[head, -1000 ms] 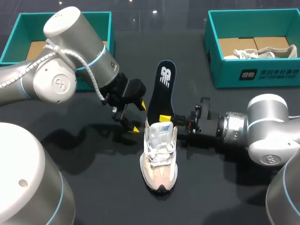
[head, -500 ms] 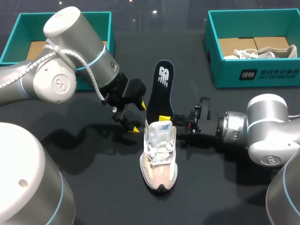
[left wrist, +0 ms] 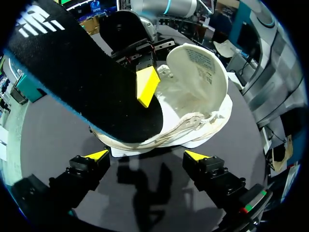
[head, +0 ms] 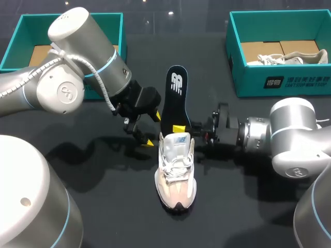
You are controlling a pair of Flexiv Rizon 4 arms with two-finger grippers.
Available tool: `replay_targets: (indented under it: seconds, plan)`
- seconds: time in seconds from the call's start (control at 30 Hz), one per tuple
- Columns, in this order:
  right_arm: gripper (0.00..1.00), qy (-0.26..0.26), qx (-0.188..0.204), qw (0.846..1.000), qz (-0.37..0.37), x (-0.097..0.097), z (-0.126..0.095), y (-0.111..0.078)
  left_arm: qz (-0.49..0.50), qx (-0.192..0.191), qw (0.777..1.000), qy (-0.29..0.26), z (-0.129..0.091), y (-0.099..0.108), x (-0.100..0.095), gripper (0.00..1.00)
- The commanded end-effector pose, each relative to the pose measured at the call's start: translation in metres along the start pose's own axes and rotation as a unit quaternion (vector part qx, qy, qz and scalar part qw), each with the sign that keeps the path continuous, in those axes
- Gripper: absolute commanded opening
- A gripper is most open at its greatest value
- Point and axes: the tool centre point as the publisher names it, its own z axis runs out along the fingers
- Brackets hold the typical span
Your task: Take the shoe out of the shoebox, open the shoe tongue, remove and reinsert the insole, then place the shoe into the shoebox
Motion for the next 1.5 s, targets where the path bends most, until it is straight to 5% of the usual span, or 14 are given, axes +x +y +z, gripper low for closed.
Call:
replay_targets:
  seconds: [0.03, 0.7, 0.77, 0.87, 0.9, 1.5]
  plan:
    - [0.24, 0.000, 0.006, 1.000, -0.002, 0.001, 0.000, 0.004, 0.000, 0.000, 1.000, -0.001, 0.000, 0.000, 0.001, 1.00]
    - [0.27, 0.008, 0.014, 0.999, -0.031, 0.000, 0.005, 0.029, 0.000, 0.000, 1.000, -0.001, 0.000, 0.000, 0.001, 1.00]
    - [0.24, 0.006, 0.010, 0.999, -0.030, -0.001, 0.006, 0.032, 0.000, 0.000, 1.000, -0.001, 0.000, 0.000, 0.001, 1.00]
    - [0.00, -0.002, 0.005, 1.000, -0.019, -0.004, 0.007, 0.034, 0.000, 0.000, 1.000, -0.001, 0.000, 0.000, 0.001, 1.00]
    - [0.00, -0.005, 0.004, 1.000, -0.011, -0.005, 0.007, 0.034, 0.000, 0.000, 1.000, -0.001, 0.000, 0.000, 0.001, 1.00]
    - [0.00, -0.024, 0.015, 0.997, 0.067, -0.003, -0.001, -0.009, 0.000, 0.000, 1.000, -0.001, 0.000, 0.000, 0.001, 1.00]
